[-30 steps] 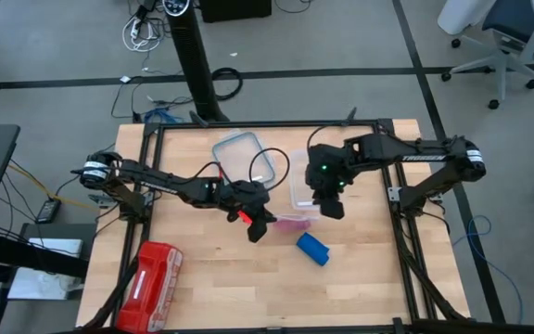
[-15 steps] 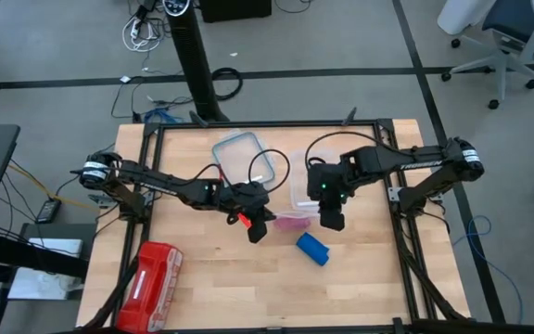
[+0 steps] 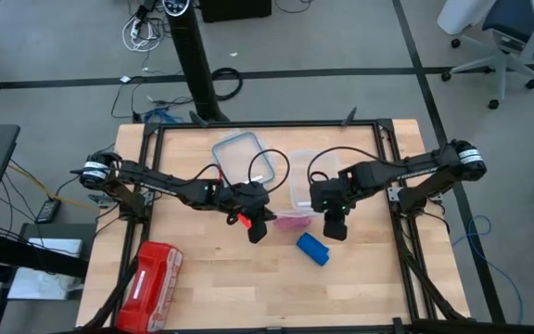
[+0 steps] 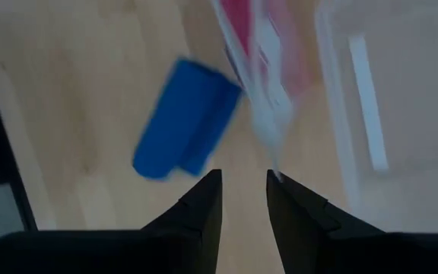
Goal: Roll bandage
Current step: Open the transparent zip bag, then put the blue bandage into the transparent zip bag
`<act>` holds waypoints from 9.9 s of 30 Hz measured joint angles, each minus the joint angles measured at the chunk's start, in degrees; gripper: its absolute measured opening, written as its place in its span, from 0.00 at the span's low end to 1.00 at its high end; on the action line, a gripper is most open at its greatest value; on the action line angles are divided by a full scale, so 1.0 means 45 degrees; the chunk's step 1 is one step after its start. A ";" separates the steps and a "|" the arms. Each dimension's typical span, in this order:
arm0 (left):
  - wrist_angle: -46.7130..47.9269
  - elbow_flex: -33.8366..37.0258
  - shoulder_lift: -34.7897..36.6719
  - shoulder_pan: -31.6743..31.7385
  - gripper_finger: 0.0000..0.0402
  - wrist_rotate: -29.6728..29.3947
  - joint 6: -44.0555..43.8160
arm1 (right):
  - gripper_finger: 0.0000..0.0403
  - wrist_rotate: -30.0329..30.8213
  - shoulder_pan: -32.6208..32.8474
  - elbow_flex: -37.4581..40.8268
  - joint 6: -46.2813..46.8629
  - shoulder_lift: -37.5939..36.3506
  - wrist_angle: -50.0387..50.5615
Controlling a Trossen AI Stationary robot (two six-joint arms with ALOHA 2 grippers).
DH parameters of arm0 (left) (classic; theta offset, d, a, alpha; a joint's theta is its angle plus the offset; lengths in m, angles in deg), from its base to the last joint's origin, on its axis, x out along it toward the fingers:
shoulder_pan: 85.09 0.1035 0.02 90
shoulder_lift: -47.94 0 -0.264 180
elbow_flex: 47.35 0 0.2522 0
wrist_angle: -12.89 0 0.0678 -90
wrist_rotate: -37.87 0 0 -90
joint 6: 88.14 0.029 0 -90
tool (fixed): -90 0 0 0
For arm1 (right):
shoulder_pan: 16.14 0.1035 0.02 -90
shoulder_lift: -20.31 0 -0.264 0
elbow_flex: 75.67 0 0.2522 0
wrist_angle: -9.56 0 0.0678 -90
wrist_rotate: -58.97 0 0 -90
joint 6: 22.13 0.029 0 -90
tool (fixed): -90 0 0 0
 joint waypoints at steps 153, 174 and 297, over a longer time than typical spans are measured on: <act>-0.2778 0.0049 -0.0923 -0.0500 0.00 -0.1652 -0.0480 | 0.22 0.0232 -0.2181 -0.1227 0.4537 0.1077 -0.1617; -0.2748 0.0049 -0.0923 -0.0500 0.00 -0.1671 -0.0495 | 0.22 0.0039 0.0621 -0.4045 0.3144 0.1069 0.2056; -0.2385 0.0049 -0.0918 -0.0486 0.00 -0.1598 -0.0879 | 0.29 0.1566 0.4742 0.5769 0.6364 0.0743 -0.8448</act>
